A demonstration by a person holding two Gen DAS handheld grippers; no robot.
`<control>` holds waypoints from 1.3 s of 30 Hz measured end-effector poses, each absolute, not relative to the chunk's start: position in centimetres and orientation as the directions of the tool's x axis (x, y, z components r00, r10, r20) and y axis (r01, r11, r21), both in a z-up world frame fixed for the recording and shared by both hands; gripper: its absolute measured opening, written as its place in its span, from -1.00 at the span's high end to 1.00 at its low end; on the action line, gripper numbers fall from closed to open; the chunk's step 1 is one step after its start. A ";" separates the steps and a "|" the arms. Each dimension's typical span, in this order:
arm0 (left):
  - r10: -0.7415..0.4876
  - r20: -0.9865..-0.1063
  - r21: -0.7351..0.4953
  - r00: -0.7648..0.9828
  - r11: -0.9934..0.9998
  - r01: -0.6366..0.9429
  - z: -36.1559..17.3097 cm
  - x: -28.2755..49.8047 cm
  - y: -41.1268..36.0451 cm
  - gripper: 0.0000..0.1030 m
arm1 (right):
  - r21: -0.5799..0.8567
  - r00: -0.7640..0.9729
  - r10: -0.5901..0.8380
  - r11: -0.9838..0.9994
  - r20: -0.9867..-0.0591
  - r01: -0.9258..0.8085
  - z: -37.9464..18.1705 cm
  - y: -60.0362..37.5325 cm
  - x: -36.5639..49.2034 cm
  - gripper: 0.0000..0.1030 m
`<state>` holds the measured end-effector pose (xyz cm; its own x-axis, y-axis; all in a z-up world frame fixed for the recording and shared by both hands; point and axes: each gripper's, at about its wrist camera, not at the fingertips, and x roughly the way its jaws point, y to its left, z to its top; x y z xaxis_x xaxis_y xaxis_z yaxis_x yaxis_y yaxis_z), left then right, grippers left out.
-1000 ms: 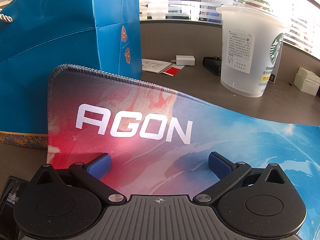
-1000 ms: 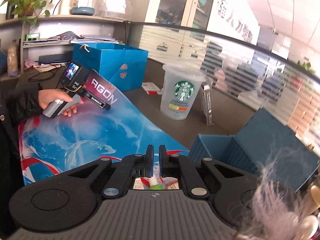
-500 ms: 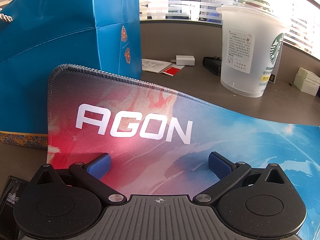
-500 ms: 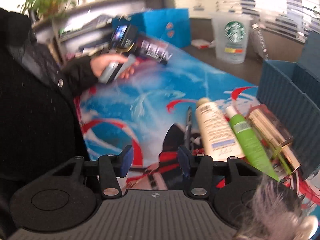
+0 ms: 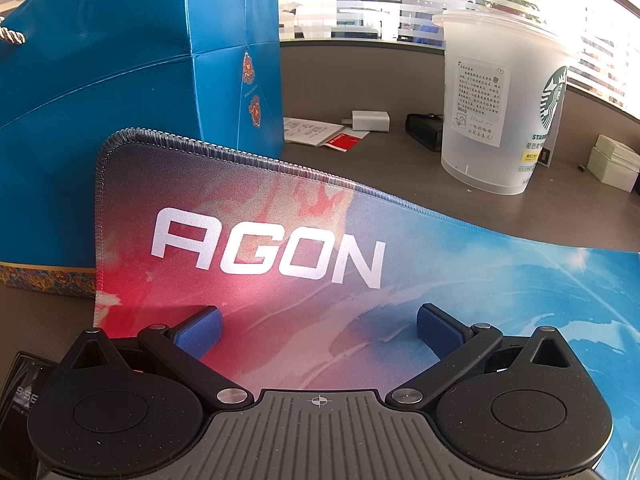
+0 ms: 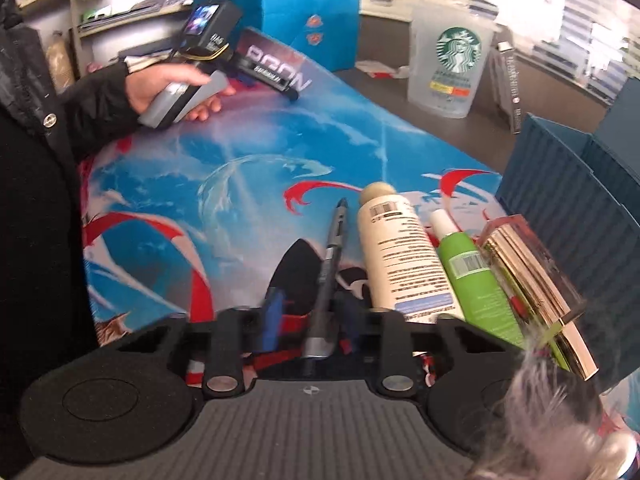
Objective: Organize rigid objects
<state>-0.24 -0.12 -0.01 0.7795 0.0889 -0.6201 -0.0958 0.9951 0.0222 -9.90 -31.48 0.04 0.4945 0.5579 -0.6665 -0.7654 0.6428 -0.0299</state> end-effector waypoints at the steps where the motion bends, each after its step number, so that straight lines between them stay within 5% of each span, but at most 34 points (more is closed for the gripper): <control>1: 0.089 -0.620 0.022 0.779 0.995 -0.096 0.0 -0.2 -0.1 -1.00 | -0.040 0.512 0.553 0.653 -0.657 -0.756 -0.1 -31.5 -10.0 0.69; 12: 0.089 -0.620 0.022 0.779 0.995 -0.096 0.0 -0.2 -0.1 -1.00 | -0.112 0.584 0.502 0.690 -0.638 -0.715 0.9 -30.6 -11.4 0.72; 39: 0.090 -0.620 0.022 0.779 0.995 -0.097 0.0 -0.2 -0.1 -1.00 | -0.637 0.782 0.332 0.454 -0.528 -0.623 9.7 -28.2 -11.5 0.72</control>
